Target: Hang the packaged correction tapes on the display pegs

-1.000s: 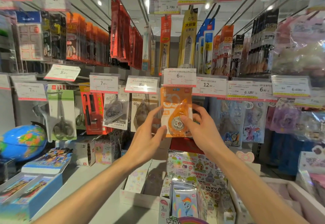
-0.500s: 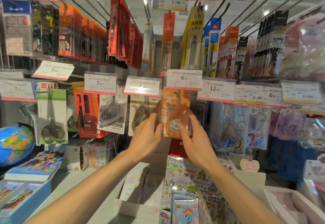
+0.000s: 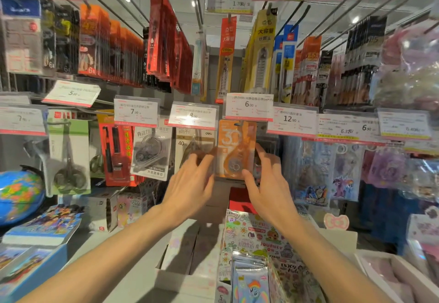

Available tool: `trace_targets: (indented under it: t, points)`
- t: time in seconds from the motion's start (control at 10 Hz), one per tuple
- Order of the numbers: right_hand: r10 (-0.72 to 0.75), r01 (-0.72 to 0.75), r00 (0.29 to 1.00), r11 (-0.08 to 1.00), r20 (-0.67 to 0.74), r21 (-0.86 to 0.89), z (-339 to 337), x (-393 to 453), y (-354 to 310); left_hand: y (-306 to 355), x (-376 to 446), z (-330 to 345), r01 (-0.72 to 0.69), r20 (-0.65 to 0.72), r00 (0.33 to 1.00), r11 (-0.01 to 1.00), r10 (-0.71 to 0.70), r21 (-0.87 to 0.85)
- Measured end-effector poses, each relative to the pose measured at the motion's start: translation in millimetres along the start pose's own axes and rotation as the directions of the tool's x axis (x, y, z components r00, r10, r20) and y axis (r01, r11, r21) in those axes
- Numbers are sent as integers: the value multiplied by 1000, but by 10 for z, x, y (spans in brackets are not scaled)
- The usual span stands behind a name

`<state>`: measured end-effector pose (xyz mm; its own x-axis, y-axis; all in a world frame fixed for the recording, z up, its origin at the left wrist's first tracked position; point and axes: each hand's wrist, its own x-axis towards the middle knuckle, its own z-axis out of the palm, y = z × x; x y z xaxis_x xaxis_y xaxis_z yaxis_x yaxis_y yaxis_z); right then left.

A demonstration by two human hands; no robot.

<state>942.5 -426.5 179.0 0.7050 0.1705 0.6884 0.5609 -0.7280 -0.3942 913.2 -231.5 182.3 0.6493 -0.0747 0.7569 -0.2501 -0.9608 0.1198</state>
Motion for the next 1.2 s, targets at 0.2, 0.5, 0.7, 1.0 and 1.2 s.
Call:
trace_targets:
  t: [0.2, 0.5, 0.7, 1.0, 1.2]
  points:
    - [-390, 310, 920, 785, -39, -536, 7, 105, 12, -383, 57, -38, -125, -88, 982, 924, 167, 361]
    - [-379, 402, 909, 697, 172, -593, 158, 333, 31, -462, 192, 53, -164, 45, 986, 895, 160, 415]
    - [-346, 399, 914, 683, 210, -611, 151, 311, 9, -467, 180, 63, -140, 54, 990, 906, 129, 399]
    - [-261, 308, 951, 806, 164, -505, 57, 197, -91, -366, 62, -23, -79, 13, 997, 947, 79, 311]
    - [-106, 187, 972, 890, 210, -416, -175, -83, -216, -281, -170, -220, -24, 21, 1000, 978, 20, 209]
